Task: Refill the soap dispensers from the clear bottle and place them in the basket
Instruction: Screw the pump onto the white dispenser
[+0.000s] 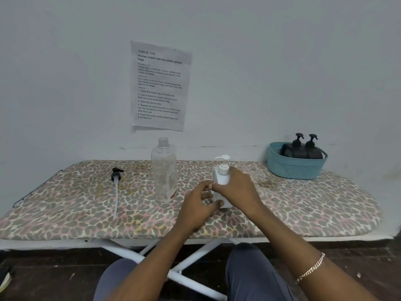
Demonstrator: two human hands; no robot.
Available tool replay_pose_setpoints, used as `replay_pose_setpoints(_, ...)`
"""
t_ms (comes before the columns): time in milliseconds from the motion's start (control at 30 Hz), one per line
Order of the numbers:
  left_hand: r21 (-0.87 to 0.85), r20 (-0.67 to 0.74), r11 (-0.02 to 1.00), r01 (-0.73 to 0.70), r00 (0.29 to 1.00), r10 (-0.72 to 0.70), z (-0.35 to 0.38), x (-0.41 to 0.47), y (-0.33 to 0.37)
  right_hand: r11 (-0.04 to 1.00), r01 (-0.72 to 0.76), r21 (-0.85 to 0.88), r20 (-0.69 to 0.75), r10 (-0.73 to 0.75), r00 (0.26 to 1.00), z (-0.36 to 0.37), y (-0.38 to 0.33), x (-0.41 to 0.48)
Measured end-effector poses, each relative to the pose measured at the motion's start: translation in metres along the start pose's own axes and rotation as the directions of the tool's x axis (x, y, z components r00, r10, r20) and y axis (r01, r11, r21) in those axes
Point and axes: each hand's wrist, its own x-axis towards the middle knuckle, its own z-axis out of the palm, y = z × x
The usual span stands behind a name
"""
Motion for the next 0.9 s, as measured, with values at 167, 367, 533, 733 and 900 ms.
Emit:
replay_pose_setpoints(167,-0.05,0.005,0.998,-0.033,0.999,0.033,0.006,0.009,-0.001,1.0,-0.008,-0.003,-0.022,0.008,1.0,-0.008,-0.002,0.0)
replay_pose_setpoints(367,-0.076,-0.004,0.991,-0.107,0.994,0.107,0.025,0.05,0.024,1.0,-0.006,-0.028,-0.106,0.003,0.994,-0.043,0.001,0.028)
replay_pose_setpoints(533,-0.094,0.004,0.973,-0.21,0.977,0.211,0.042,0.105,0.071,0.998,0.02,-0.06,-0.202,-0.032,0.979,-0.094,0.003,0.07)
replay_pose_setpoints(733,-0.133,0.031,0.958,-0.255,0.965,0.262,0.075,0.173,0.125,0.993,0.01,-0.117,-0.282,-0.043,0.959,-0.16,0.019,0.124)
replay_pose_setpoints(900,-0.158,0.086,0.962,-0.222,0.968,0.237,0.108,0.217,0.145,0.997,0.002,-0.077,-0.326,-0.027,0.945,-0.193,0.038,0.151)
